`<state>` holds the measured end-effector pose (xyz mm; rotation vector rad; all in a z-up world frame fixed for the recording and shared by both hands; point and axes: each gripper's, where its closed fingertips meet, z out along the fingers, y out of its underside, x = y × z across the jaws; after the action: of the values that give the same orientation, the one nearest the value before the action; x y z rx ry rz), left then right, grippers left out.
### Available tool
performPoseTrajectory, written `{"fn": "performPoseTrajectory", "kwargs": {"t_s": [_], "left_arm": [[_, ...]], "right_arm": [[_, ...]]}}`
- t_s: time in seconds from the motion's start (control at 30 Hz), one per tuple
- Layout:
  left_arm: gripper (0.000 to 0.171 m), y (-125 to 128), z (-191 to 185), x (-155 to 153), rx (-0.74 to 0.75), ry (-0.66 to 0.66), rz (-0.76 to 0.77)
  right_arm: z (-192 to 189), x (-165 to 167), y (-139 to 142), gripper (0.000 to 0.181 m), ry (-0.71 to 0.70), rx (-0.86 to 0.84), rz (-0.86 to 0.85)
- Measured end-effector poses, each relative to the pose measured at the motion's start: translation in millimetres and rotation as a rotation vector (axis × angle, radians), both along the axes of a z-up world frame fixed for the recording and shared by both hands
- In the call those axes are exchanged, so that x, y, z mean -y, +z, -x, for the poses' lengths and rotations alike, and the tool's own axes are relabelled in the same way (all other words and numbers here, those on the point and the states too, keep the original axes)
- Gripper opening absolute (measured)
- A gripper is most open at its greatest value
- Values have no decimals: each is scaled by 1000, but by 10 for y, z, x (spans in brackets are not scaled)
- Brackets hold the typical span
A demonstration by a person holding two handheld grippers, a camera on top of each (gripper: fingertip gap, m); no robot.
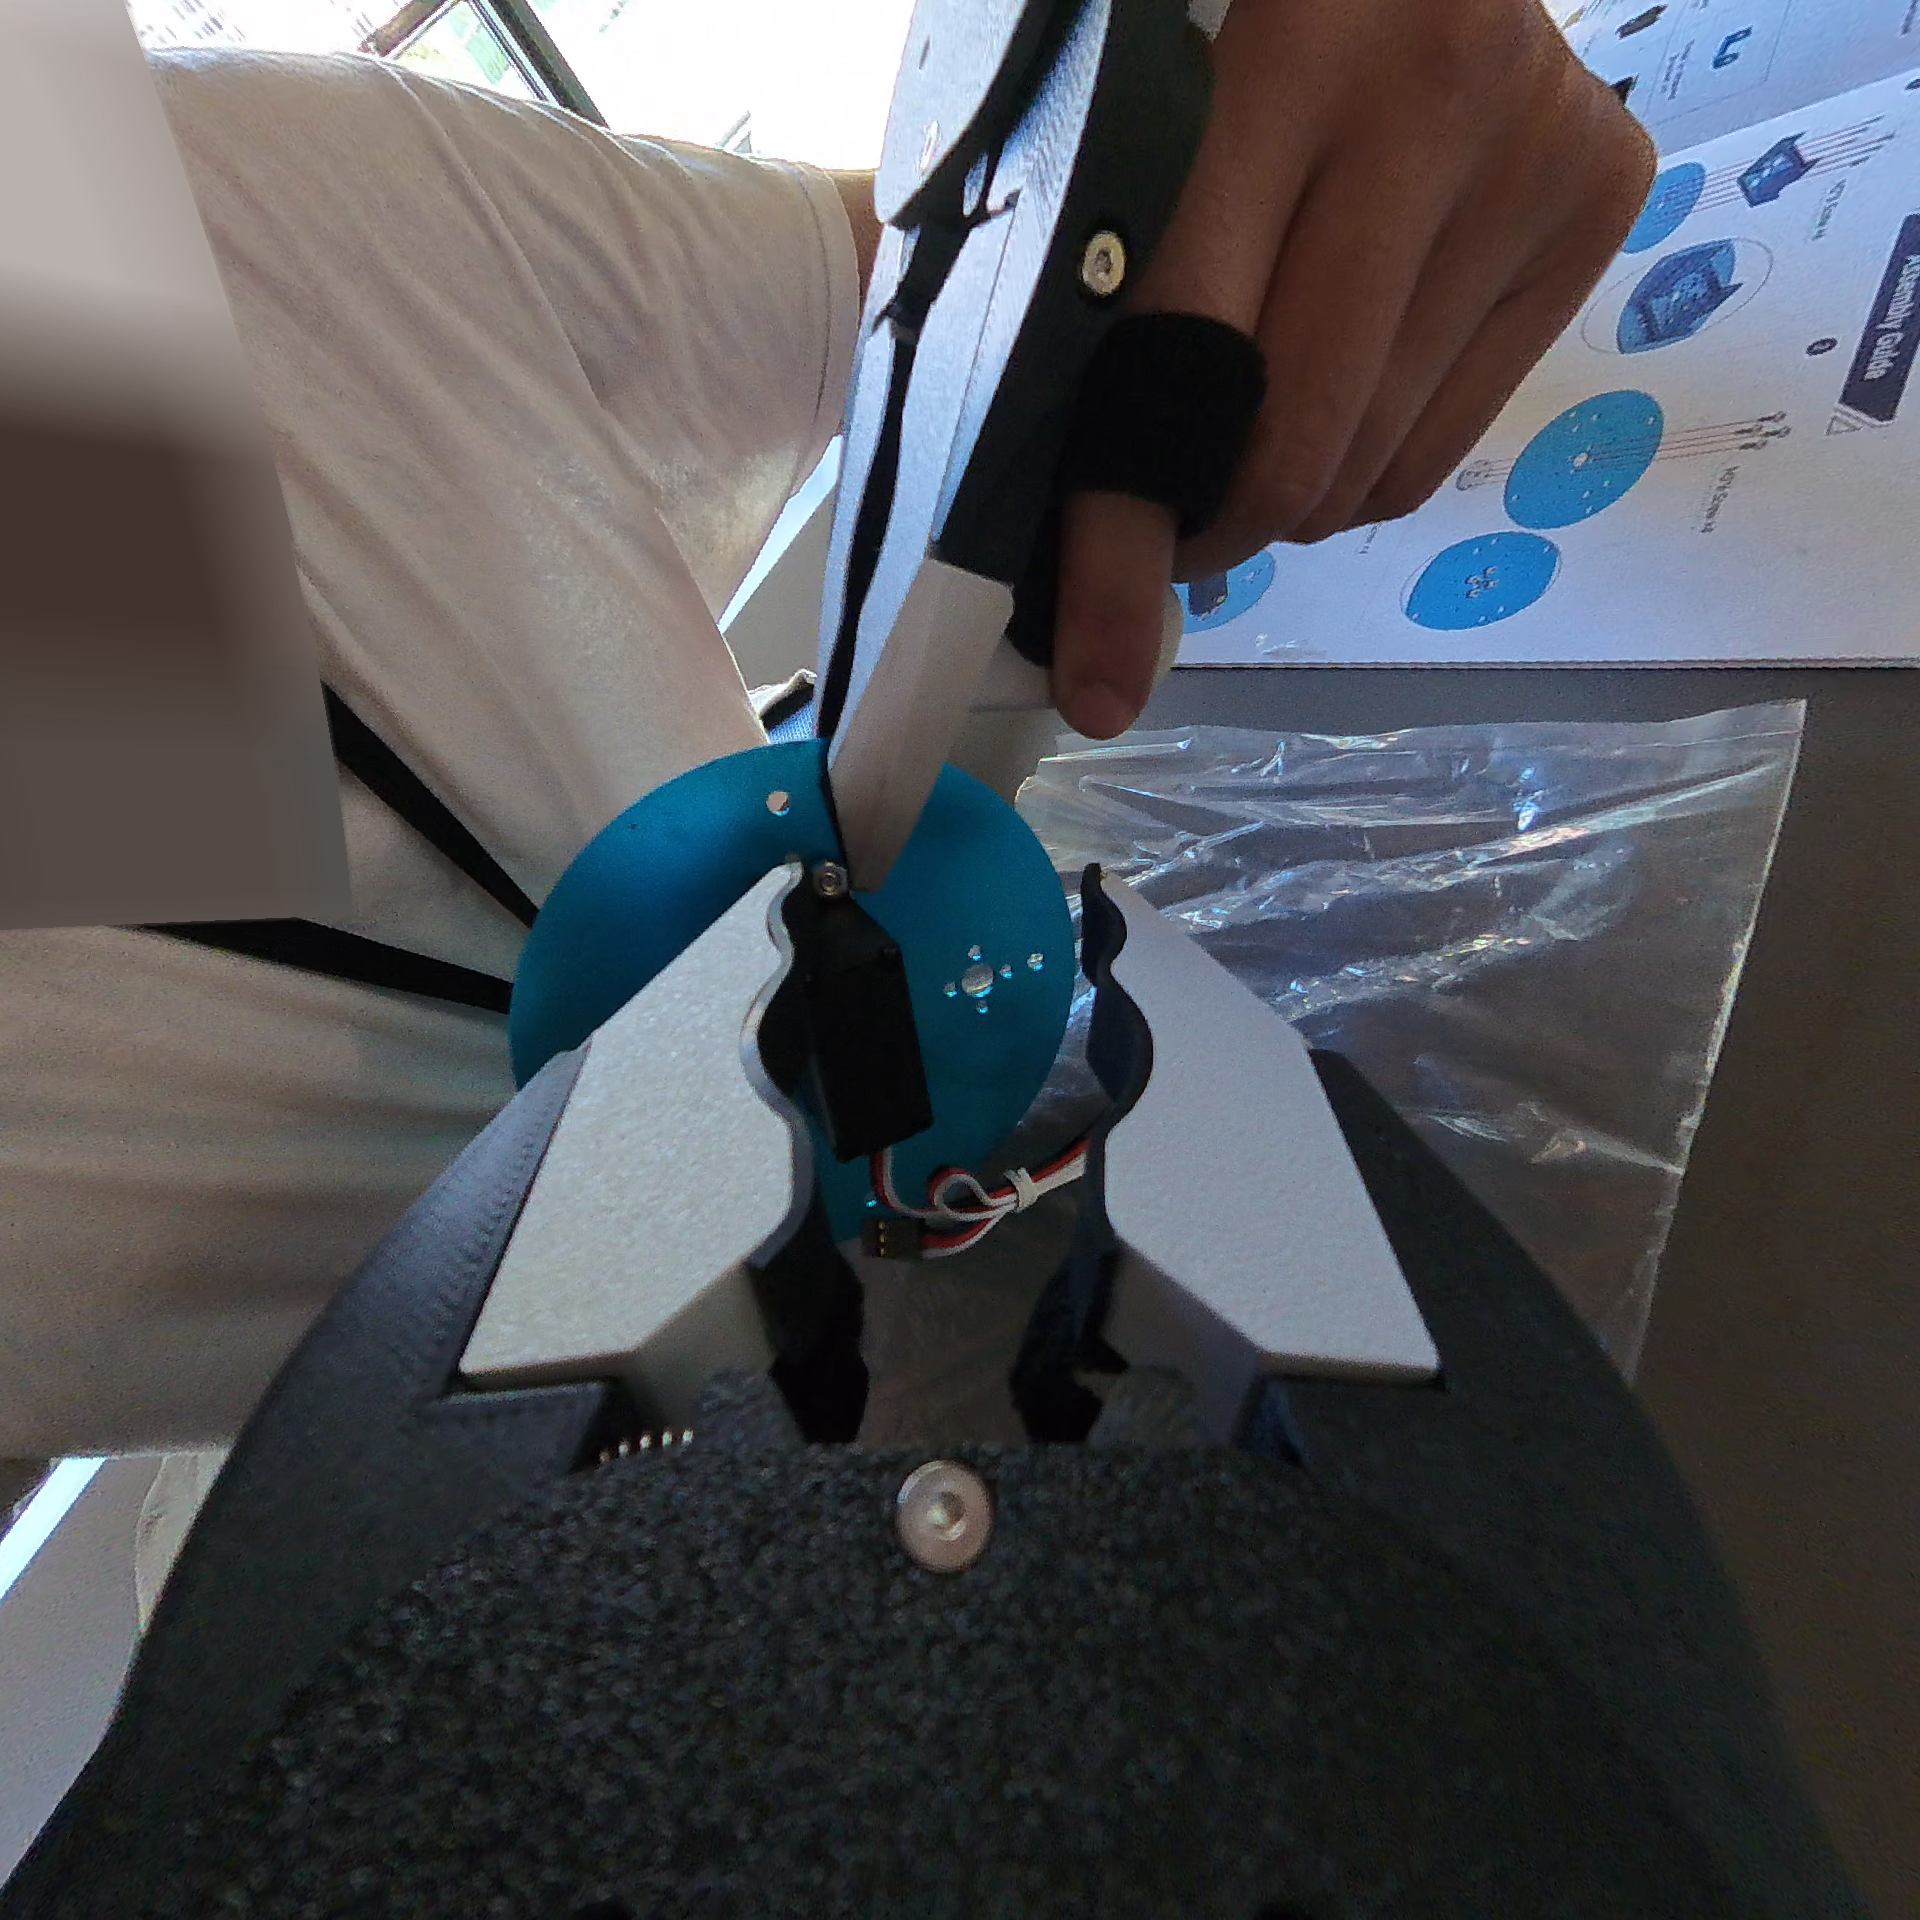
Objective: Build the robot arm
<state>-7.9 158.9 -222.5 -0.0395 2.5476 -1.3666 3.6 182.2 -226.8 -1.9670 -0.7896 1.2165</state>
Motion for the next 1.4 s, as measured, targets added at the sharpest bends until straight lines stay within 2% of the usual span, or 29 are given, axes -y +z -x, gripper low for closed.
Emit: {"fn": "performPoseTrajectory", "kwargs": {"t_s": [0.5,0.63,0.8,0.87,0.93,1.17,1.4], "left_arm": [[1,-16,-1,-12,-18,8,9],[1,-13,5,15,-13,11,15],[1,-14,7,0,-9,21,18],[1,-18,24,1,-8,14,27],[1,-20,25,-4,-7,14,42],[1,-20,0,-21,-49,32,100],[1,-11,-27,17,-55,72,112]], "right_arm": [[25,9,-10,44,-29,-40,124],[73,7,-17,38,-44,-73,174],[48,-20,-31,41,-61,-15,161],[28,-24,12,44,-67,-3,139],[-20,-29,176,44,-82,-50,110],[-324,-69,515,45,-326,33,-50],[-355,188,484,48,-574,-82,-205]]}}
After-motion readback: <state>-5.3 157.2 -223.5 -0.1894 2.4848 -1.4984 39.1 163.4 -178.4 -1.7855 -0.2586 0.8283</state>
